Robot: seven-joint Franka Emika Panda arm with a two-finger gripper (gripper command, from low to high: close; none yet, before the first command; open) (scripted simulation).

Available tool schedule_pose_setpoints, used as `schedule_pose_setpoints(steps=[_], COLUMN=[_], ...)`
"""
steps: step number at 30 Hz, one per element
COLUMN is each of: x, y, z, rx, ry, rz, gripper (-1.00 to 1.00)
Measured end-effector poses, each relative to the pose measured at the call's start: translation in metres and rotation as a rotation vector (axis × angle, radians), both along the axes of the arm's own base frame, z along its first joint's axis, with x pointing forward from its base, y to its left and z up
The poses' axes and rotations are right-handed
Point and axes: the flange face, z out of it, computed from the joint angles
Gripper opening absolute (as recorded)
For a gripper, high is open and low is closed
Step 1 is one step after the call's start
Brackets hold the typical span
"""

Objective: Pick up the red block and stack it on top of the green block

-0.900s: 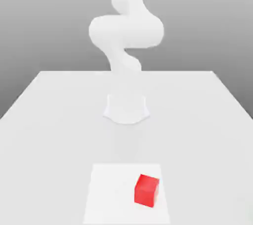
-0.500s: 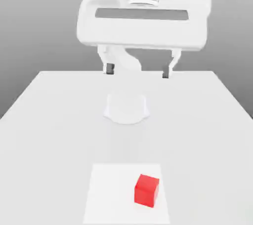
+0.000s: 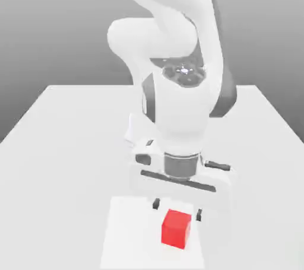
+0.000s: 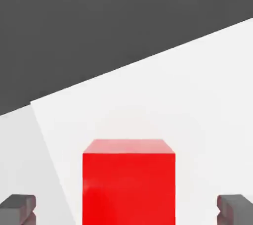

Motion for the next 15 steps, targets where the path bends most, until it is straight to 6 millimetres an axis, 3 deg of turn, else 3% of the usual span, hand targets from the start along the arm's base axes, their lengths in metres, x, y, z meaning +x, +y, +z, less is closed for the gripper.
schedule_pose_setpoints(steps=[1,8,13,15], x=[-0.001,-0.001,-0.001,0.007], y=[0.0,0.0,0.0,0.02], z=[-0.01,-0.012,0.037,0.046], rx=[0.0,0.0,-0.001,-0.003], ry=[0.001,0.0,-0.001,0.011], rz=[0.0,0.0,0.0,0.029], gripper=[-1.0,-1.0,-1.0,-1.0])
